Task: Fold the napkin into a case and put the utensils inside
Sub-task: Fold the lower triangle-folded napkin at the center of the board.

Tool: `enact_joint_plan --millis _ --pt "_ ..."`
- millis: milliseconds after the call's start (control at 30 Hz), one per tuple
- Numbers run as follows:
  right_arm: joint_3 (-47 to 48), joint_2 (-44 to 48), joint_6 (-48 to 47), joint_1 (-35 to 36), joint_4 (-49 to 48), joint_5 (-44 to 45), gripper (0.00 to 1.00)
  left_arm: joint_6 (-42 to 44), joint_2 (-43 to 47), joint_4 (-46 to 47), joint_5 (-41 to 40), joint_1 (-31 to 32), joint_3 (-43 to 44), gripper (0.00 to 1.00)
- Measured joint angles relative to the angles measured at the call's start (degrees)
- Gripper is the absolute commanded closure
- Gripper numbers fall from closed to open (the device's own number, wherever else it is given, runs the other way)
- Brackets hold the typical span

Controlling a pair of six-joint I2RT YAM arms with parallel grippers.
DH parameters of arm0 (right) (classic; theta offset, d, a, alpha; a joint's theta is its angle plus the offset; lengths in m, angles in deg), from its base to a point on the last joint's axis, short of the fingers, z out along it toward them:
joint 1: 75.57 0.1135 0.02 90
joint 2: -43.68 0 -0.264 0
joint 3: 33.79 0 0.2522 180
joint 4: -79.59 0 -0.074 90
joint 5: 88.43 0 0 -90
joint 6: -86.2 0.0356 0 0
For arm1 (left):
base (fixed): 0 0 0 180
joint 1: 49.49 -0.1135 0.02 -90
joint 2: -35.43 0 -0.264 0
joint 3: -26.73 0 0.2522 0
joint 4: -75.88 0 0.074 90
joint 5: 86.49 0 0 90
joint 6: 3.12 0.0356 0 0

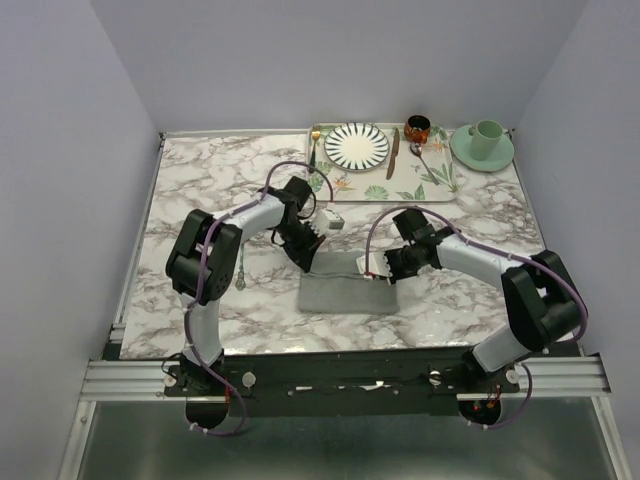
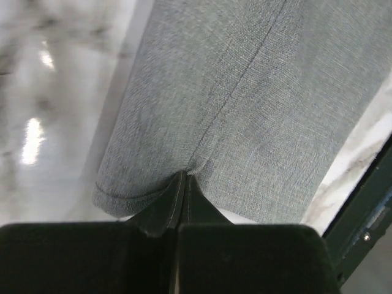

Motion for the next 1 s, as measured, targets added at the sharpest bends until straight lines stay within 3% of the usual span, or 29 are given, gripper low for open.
enact_joint_plan --millis 233,1000 --pt "3.89 -2.75 1.57 0.52 -1.36 -0.11 0.99 2.43 -4.07 -1.22 -2.16 -6.88 7.69 1.00" --pt "2.75 0.09 1.84 0.42 0.81 -0.79 0.99 2.12 2.69 -2.80 -3.58 -4.20 2.40 1.00"
